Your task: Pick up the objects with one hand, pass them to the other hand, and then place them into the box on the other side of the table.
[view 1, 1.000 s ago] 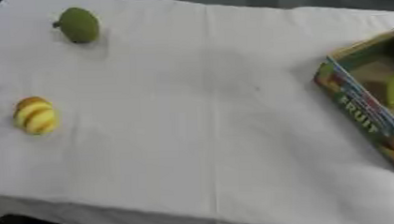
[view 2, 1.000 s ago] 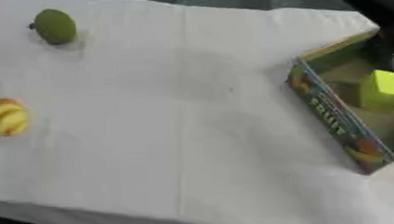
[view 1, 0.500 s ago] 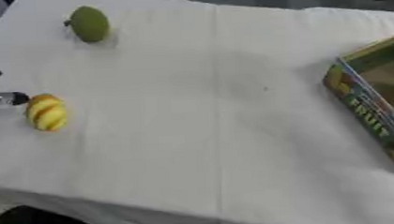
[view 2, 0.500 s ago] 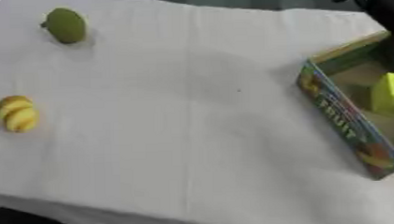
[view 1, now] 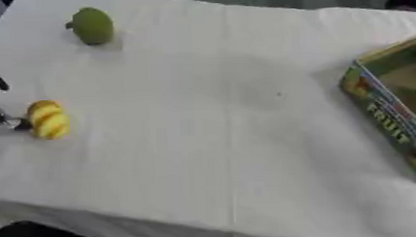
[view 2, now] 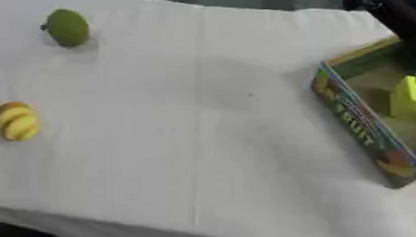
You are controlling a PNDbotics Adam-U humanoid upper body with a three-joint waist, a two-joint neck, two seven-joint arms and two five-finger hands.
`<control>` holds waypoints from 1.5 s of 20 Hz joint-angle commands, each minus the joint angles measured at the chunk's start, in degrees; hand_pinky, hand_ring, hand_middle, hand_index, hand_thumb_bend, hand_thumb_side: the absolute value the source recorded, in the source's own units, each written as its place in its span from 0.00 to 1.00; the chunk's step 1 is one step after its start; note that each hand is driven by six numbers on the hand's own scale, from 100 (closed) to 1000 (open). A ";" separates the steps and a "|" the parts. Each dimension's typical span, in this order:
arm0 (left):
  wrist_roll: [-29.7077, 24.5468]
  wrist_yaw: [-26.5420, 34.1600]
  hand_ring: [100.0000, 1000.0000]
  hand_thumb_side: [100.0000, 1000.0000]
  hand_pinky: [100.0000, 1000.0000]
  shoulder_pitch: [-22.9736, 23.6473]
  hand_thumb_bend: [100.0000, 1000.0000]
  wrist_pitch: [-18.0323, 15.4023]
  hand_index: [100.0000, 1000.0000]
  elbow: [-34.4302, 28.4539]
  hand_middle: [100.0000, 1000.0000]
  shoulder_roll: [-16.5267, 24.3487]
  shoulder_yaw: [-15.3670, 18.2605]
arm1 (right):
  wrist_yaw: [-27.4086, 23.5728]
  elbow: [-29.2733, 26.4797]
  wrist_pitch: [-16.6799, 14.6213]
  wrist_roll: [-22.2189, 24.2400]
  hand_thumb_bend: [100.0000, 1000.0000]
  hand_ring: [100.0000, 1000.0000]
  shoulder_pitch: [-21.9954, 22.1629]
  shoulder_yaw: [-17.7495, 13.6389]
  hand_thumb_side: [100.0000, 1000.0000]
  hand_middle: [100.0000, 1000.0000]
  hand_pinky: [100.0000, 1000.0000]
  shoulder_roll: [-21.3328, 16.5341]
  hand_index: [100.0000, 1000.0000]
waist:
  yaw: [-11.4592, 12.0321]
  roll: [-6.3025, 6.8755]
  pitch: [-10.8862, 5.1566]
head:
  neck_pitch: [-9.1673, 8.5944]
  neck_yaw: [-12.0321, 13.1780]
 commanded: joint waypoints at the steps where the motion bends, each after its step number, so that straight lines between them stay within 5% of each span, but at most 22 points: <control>1: 0.65 1.52 0.77 0.29 0.68 -1.72 0.57 0.35 0.83 1.11 0.71 -0.22 -0.48 | 0.47 -0.21 0.20 0.08 0.00 0.67 -0.81 -0.28 0.66 0.49 0.91 -0.93 0.81 | -0.04 0.95 0.04 | -0.30 0.01; 6: 1.44 2.18 0.77 0.28 0.68 -2.58 0.54 -0.05 0.82 3.30 0.73 -2.49 -1.55 | 0.44 -0.08 0.28 0.52 0.00 0.66 -1.23 0.04 0.66 0.49 0.91 -0.73 0.81 | -0.23 0.96 -0.01 | -0.37 -0.78; 7: 1.29 2.34 0.76 0.27 0.67 -2.68 0.60 -0.28 0.81 3.72 0.73 -2.82 -1.75 | 0.43 -0.07 0.29 0.55 0.00 0.66 -1.29 0.05 0.67 0.49 0.91 -0.71 0.81 | -0.27 0.94 -0.02 | -0.35 -0.99; 8: 1.08 2.60 0.76 0.26 0.67 -2.78 0.51 -0.49 0.81 4.15 0.72 -3.18 -1.90 | 0.41 -0.06 0.29 0.57 0.00 0.66 -1.34 0.07 0.66 0.48 0.91 -0.69 0.81 | -0.32 0.90 -0.02 | -0.35 -1.16; 18: 0.86 4.59 0.68 0.01 0.60 -2.46 0.22 -0.60 0.69 4.24 0.63 -4.22 -2.43 | 0.30 0.00 0.40 0.77 0.00 0.66 -1.71 0.32 0.66 0.48 0.91 -0.49 0.80 | -0.39 0.65 0.01 | -0.45 -1.31; 24: 1.06 5.10 0.63 0.00 0.58 -1.58 0.02 0.88 0.61 1.46 0.56 -3.15 -1.56 | 0.26 -0.05 0.34 0.78 0.00 0.66 -1.63 0.25 0.66 0.48 0.91 -0.61 0.80 | -0.37 0.63 -0.09 | -0.28 -1.68; 30: 2.34 5.68 0.63 0.00 0.57 -0.12 0.00 2.68 0.64 -6.47 0.56 -0.60 1.12 | 0.20 -0.21 0.22 0.43 0.00 0.66 -1.00 -0.12 0.66 0.48 0.91 -0.88 0.80 | -0.34 0.61 -0.33 | -0.18 -1.76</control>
